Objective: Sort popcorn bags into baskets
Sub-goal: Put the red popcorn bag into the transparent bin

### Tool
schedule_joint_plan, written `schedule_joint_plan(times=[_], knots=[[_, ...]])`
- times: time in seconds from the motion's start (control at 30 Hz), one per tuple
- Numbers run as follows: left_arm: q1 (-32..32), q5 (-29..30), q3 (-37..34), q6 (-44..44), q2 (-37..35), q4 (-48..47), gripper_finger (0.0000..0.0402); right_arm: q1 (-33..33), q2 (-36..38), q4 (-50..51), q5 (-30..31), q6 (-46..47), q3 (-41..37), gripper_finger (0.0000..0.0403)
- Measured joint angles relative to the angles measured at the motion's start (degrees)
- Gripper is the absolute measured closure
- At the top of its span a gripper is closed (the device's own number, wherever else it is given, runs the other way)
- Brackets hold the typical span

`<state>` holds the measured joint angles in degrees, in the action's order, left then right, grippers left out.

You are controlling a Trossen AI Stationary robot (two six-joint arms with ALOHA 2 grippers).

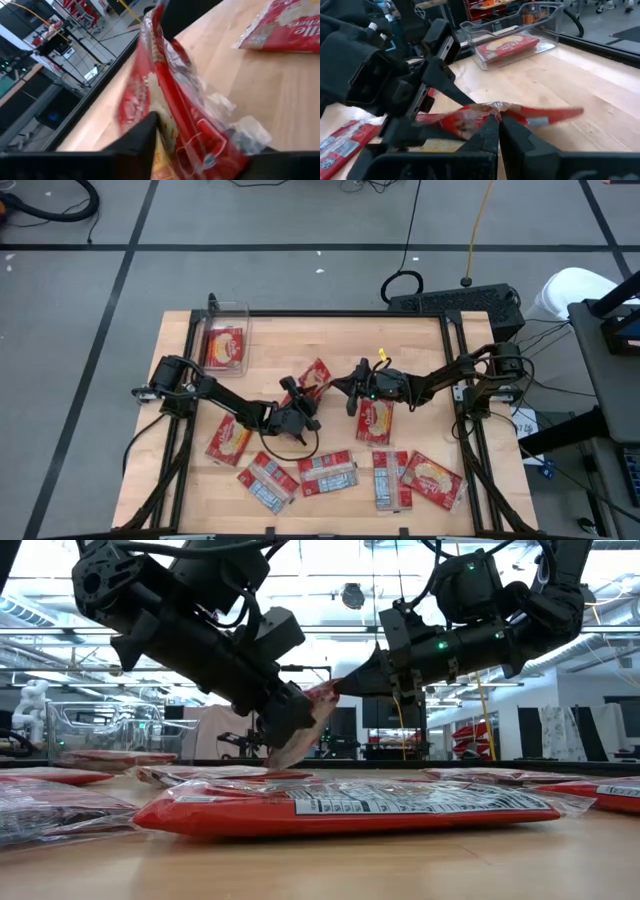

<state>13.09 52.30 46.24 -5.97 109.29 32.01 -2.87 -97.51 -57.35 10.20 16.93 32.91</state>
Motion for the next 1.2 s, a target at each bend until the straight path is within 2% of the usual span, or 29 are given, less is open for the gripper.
schedule_joint_plan(times=[0.13, 0.2, 0.3, 0.43, 0.63, 0.83, 0.97, 1.07, 1.2], knots=[[0.47, 0.47, -0.02, -1.53, -1.16, -0.67, 0.0362, 0.04, 0.06, -0.44, -0.71, -0.05, -0.03, 0.0403], [0.79, 0.68, -0.02, -1.48, -2.02, -1.48, 0.0383, 0.02, 0.52, -0.69, -1.58, -1.05, -0.03, 0.0403], [1.00, 0.70, -0.02, -2.29, -3.76, -2.74, 0.0376, 0.02, 1.82, -0.41, -1.58, -2.55, -0.03, 0.0394], [1.69, 0.25, 0.00, -3.21, -7.37, -5.75, 0.0351, 0.02, 6.31, 2.35, -1.70, -8.56, 0.01, 0.0364], [2.41, -0.18, 0.00, -3.68, -14.86, -10.42, 0.0376, 0.00, 13.96, 11.09, -4.42, -21.43, 0.01, 0.0296], [2.10, -0.27, 0.00, -6.57, -21.79, -13.09, 0.0375, -0.26, 15.66, 13.80, -4.21, -31.26, 0.01, 0.0229], [0.89, -7.01, 0.00, -8.90, -26.10, -13.16, 0.0354, -1.50, 14.42, 9.46, -4.76, -37.90, 0.01, 0.0198], [-0.40, -12.99, 0.00, -10.29, -28.37, -12.90, 0.0353, -3.49, 12.91, 3.80, -12.07, -41.98, -0.01, 0.0186], [-2.27, -15.84, 0.02, -12.74, -29.88, -12.27, 0.0370, -6.95, 11.84, -1.58, -21.56, -41.61, -0.01, 0.0184]])
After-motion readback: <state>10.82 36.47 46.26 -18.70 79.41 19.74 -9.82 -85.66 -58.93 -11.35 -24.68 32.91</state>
